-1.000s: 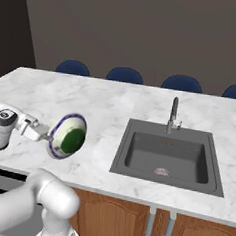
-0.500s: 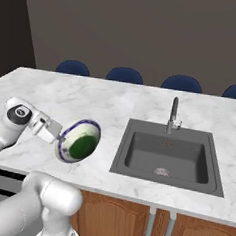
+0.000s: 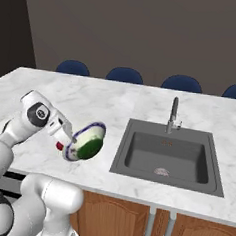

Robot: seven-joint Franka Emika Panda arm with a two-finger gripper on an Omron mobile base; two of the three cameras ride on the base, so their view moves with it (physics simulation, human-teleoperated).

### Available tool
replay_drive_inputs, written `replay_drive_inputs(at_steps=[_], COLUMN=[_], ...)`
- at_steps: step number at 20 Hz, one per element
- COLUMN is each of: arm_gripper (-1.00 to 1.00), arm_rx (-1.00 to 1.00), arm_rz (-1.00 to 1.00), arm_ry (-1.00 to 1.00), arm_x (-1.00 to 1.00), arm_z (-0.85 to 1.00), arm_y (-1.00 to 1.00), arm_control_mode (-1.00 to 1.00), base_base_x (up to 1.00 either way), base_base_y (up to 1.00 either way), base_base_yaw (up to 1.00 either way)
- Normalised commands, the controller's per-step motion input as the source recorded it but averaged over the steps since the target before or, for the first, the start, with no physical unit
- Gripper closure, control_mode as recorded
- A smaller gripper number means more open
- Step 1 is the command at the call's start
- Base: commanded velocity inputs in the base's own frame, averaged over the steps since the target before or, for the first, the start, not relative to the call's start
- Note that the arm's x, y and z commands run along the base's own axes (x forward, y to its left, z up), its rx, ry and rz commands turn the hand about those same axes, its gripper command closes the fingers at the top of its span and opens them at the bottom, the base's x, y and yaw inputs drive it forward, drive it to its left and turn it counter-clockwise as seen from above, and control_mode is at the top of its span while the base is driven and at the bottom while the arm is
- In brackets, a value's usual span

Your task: Dump the tomato and garlic from the bowl so the bowl can be washed. Place the bowl in the sink after clearing the leftovers.

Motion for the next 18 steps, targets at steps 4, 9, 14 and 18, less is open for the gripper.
replay_drive_inputs(at_steps=[4, 9, 14, 18], arm_gripper=[1.0, 1.0, 1.0, 1.0], arm_rx=[0.18, 0.23, 0.28, 0.25], arm_rz=[0.01, 0.02, 0.01, 0.0], arm_ry=[0.0, -0.02, -0.01, 0.0], arm_x=[0.17, 0.03, -0.1, -0.08], arm_z=[0.03, 0.09, 0.26, 0.46], arm_y=[-0.04, -0.23, -0.46, -0.28], arm_control_mode=[-1.0, -1.0, -1.0, -1.0], base_base_x=[0.0, 0.0, 0.0, 0.0], base_base_y=[0.0, 0.0, 0.0, 0.0], base_base_yaw=[0.0, 0.0, 0.0, 0.0])
